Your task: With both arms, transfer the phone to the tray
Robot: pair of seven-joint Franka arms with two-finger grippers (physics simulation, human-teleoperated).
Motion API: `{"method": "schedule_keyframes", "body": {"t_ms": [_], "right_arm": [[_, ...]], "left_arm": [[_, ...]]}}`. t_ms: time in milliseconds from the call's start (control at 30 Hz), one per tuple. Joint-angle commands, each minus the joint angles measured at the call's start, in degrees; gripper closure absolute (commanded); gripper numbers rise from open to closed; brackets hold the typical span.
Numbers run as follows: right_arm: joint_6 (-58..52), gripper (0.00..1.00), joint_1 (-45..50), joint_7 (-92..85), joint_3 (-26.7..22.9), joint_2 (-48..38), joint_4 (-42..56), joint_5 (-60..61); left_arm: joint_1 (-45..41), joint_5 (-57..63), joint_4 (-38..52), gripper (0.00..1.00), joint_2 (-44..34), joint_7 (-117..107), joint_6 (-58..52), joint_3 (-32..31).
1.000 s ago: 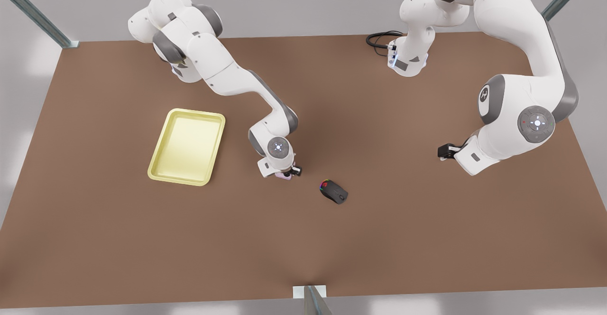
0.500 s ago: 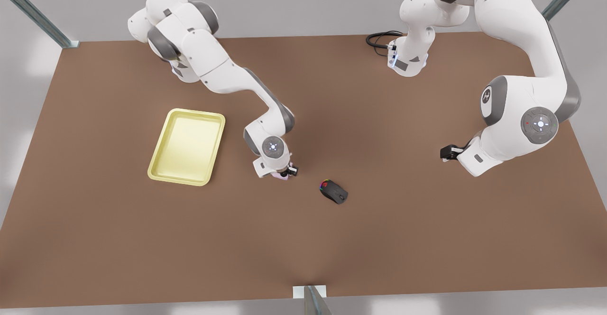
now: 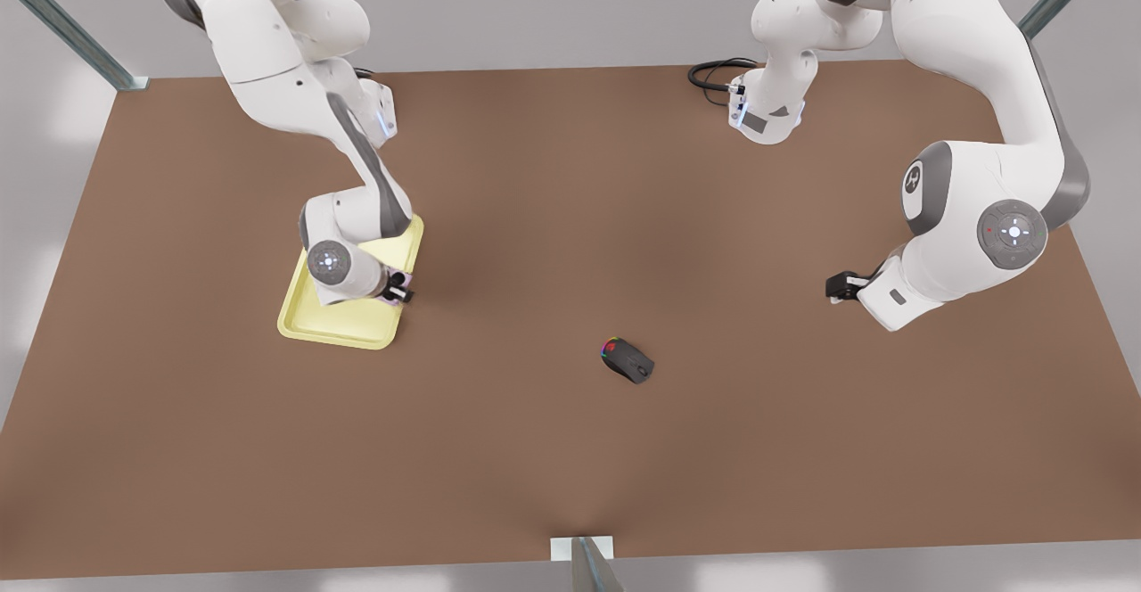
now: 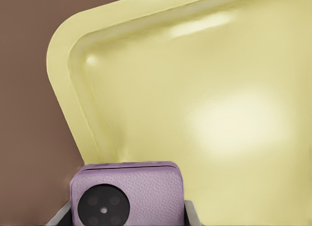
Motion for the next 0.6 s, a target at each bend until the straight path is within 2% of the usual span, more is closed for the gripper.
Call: {"method": "schedule_keyframes", "body": {"t_ms": [0,67,233,267,300,433,500,567], "right_arm": [[3.1,0.25,-2.5,-33.8,-0.1,-1.5,-3.5,-0.4],[2.4,0.25,-7.5,-40.4,-0.2,-1.5,-4.7,-0.5],[2.5,0.23,-7.6,-40.5,-0.3,-1.7,-6.2,-0.5],[2.3,0.16,-7.6,-40.5,-0.3,-1.7,-6.2,-0.5],[2.2,0.00,-7.6,-40.5,-0.3,-1.6,-6.1,-0.5],[0.2,0.00,-7.5,-40.4,-0.3,-2.2,-4.4,-0.5],[-5.8,0.00,-7.5,-39.9,-0.3,-5.5,0.8,-0.5],[-24.7,0.00,-7.5,-39.8,-1.4,-6.5,17.6,-1.1]], "left_arm": [[0.0,0.0,0.0,0.00,-0.1,-0.2,0.0,0.0],[0.0,0.1,0.0,0.00,-0.1,-0.2,0.0,0.0],[0.0,0.1,0.0,0.00,-0.1,-0.2,0.0,0.0],[0.0,0.1,0.0,0.00,-0.1,-0.2,0.0,0.0],[0.0,0.1,0.0,0.00,-0.1,-0.2,0.0,0.0],[0.0,0.1,0.0,0.00,-0.8,-0.2,-0.1,0.0],[0.0,0.2,0.1,0.00,-1.0,-0.2,-0.2,0.1],[0.0,0.2,0.6,0.00,-1.2,-0.2,-0.1,0.1]]}}
